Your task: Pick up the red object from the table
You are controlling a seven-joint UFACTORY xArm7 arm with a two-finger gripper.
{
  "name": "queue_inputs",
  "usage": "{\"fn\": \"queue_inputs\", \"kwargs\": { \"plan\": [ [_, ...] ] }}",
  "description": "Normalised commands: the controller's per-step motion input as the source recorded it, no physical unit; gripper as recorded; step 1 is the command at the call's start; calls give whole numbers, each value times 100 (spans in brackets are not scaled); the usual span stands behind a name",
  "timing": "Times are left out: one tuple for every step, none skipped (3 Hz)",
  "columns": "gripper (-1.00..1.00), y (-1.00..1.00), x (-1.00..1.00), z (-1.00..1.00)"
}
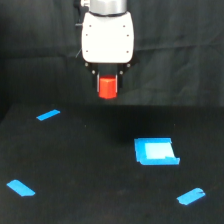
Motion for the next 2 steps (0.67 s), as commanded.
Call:
{"fn": "queue_inputs", "kwargs": {
  "plan": [
    [-98, -3, -4, 14],
    [-98, -3, -3, 11]
  ]
}}
